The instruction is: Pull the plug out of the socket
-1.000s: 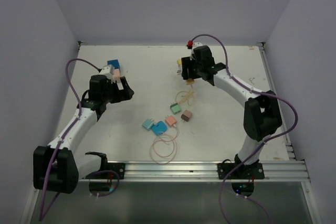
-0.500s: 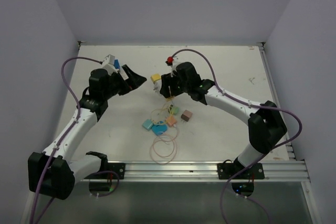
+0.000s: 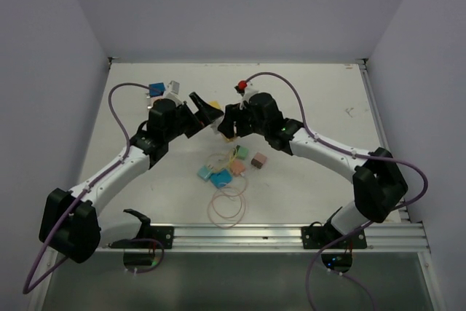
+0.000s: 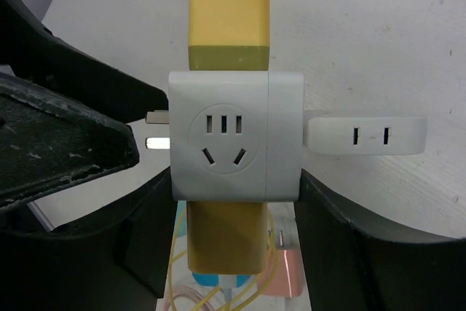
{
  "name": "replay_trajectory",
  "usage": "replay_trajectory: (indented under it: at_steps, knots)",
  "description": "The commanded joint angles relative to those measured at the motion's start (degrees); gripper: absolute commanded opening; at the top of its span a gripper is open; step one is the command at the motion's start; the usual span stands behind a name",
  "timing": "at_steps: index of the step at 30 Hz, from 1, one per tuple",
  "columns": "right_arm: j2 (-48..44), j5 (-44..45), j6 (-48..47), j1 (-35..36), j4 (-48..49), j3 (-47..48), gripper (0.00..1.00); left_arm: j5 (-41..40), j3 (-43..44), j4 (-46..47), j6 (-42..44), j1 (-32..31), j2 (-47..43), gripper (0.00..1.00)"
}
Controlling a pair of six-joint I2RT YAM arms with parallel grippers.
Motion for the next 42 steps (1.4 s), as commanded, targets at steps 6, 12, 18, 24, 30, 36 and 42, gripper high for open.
replay_trajectory:
  at_steps: [6,12,18,24,30,36,42]
  knots:
    - [-5.82,-2.45,4.04,0.26,10.15,-2.92,0.0,-4.94,-1.46,7.14,-3.65,-1.63,1.62,1.0]
    - [-6.88,-3.59,5.45,0.26,13.14,-5.21,0.0,-6.26,-2.51,6.96,-4.35,-2.86,3.03,1.0]
    - [-6.53,-4.56,5.45,0.26,14.29,-5.56,0.0,-5.73,-3.13,7.4,-4.01,-3.92,3.12,0.96]
    - [-5.91,-6.23,5.72,0.26,15.08,-5.21,0.0,-5.82,-4.01,8.28,-3.39,-4.27,2.95,0.77]
    - [-6.35,-6.4,5.72,0.26,14.55,-6.09,0.12,-6.35,-5.15,9.86,-3.48,-4.36,2.42,0.4]
    - [-7.93,-7.63,5.1,0.17,11.66,-7.05,0.58,-7.31,-5.07,9.6,-1.72,-4.27,1.8,0.03]
    - [-10.83,-7.9,3.43,0.17,3.85,-6.35,0.8,-7.66,-4.63,8.81,1.79,-4.18,1.45,0.0]
